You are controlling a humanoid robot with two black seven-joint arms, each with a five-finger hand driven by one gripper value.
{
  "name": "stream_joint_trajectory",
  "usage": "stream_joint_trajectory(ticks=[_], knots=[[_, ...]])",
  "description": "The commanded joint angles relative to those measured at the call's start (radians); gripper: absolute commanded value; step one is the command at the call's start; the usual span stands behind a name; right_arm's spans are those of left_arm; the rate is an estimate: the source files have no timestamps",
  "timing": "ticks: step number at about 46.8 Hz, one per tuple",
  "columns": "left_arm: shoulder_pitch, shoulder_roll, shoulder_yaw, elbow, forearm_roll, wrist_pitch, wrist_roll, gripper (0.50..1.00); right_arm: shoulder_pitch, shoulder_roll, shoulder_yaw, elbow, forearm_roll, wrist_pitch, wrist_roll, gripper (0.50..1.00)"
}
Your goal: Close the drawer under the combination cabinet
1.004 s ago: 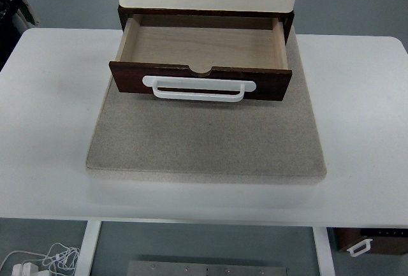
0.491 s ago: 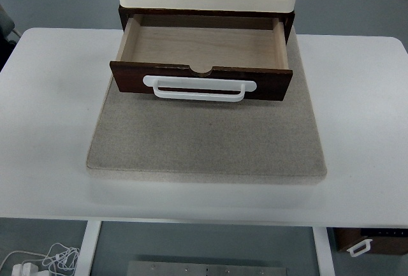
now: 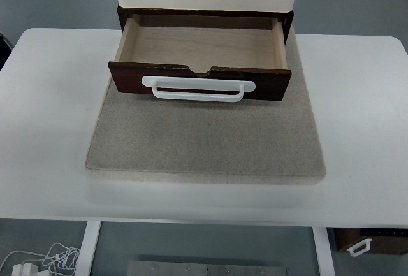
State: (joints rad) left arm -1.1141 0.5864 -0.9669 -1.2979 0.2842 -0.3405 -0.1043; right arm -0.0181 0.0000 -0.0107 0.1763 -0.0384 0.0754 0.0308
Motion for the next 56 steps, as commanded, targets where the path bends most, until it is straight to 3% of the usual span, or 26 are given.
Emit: stream_joint_trajectory(ticks=[1, 29, 43, 56], knots=[[-0.001, 0.012, 0.02, -0.038, 0.013, 0.0, 0.0, 1.0, 0.0, 0.0, 0.0, -0.001, 0.0, 0.001, 0.0, 0.952], [-0.001, 0.05, 0.224, -0.241, 0.193, -0.017, 0.015, 1.0, 0.0, 0.0, 0.0, 0.0, 0.002, 0.001, 0.0, 0.952], [-0.004, 0.039, 0.355, -0.325, 0.292, -0.058, 0.086, 1.0, 0.0, 0.0, 0.0, 0.0, 0.0, 0.0, 0.0, 0.952], [-0.01, 0.016, 0.45, -0.33, 0.375, -0.169, 0.178, 1.0, 0.0, 0.0, 0.0, 0.0, 0.0, 0.0, 0.0, 0.952]])
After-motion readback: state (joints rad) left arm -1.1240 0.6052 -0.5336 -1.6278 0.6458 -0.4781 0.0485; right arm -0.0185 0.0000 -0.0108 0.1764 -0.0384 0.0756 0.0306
